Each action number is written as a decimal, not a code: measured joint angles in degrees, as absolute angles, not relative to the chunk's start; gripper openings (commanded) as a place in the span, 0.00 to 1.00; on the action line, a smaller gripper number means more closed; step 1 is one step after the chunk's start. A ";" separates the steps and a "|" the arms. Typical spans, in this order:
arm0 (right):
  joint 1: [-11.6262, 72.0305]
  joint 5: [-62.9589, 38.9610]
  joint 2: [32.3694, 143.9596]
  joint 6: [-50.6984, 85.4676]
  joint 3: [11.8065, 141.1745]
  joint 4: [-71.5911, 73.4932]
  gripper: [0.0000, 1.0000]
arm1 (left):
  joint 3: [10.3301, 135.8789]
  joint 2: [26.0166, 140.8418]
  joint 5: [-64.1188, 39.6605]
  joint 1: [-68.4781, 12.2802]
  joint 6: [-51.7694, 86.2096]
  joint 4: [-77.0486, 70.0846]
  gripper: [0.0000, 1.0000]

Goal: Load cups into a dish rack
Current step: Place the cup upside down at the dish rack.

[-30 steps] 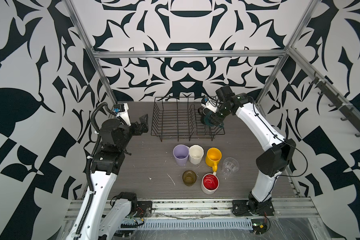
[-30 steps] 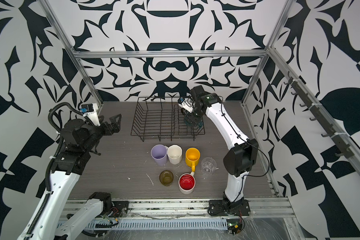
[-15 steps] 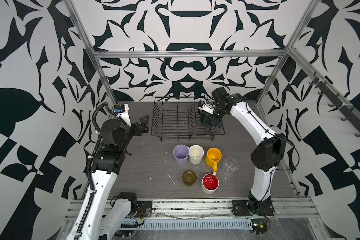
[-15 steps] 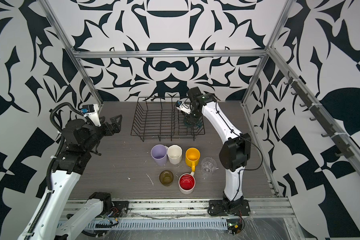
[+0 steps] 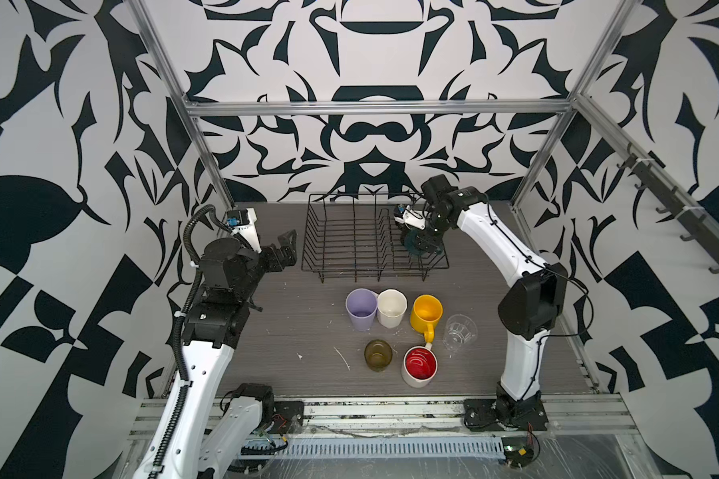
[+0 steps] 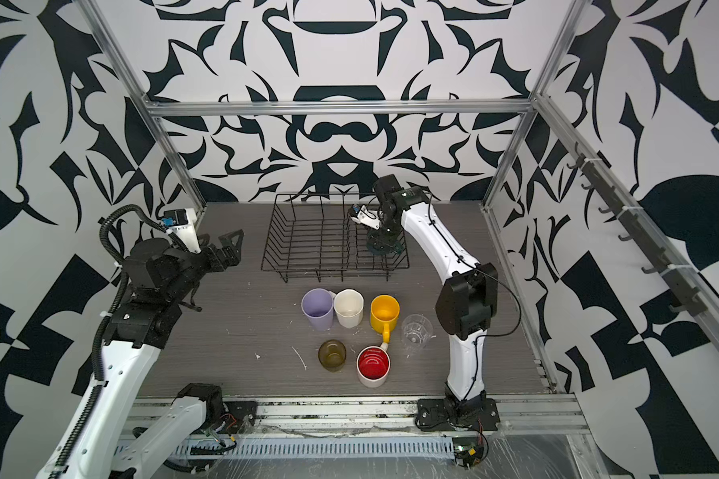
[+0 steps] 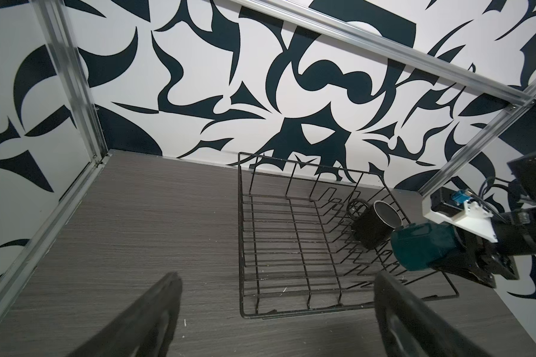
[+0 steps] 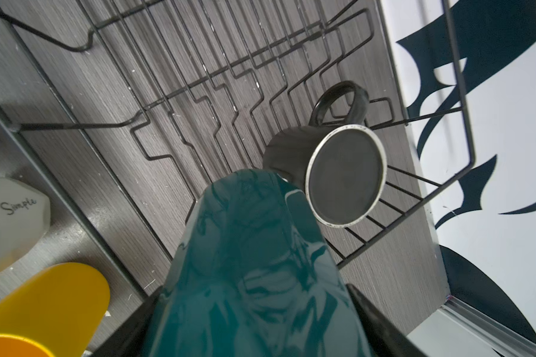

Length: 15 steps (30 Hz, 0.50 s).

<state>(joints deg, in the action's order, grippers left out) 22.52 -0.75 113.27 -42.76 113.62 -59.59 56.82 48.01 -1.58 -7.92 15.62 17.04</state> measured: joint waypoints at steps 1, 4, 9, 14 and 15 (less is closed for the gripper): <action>22.52 -0.75 113.51 -42.94 113.62 -59.53 0.00 | 56.82 47.99 -1.58 -7.92 15.64 17.04 0.99; 22.52 -0.47 114.04 -43.55 113.51 -59.22 0.00 | 56.82 47.94 -1.63 -7.88 15.75 17.08 0.99; 22.52 -0.03 114.10 -43.90 113.16 -58.83 0.00 | 56.69 47.86 -1.83 -7.88 16.25 17.17 0.99; 22.52 0.45 114.41 -43.99 113.08 -58.65 0.00 | 56.29 47.42 -1.80 -7.88 16.34 17.50 0.99; 22.52 0.54 114.50 -43.99 113.06 -58.61 0.00 | 56.05 47.29 -1.80 -7.88 16.36 17.52 0.99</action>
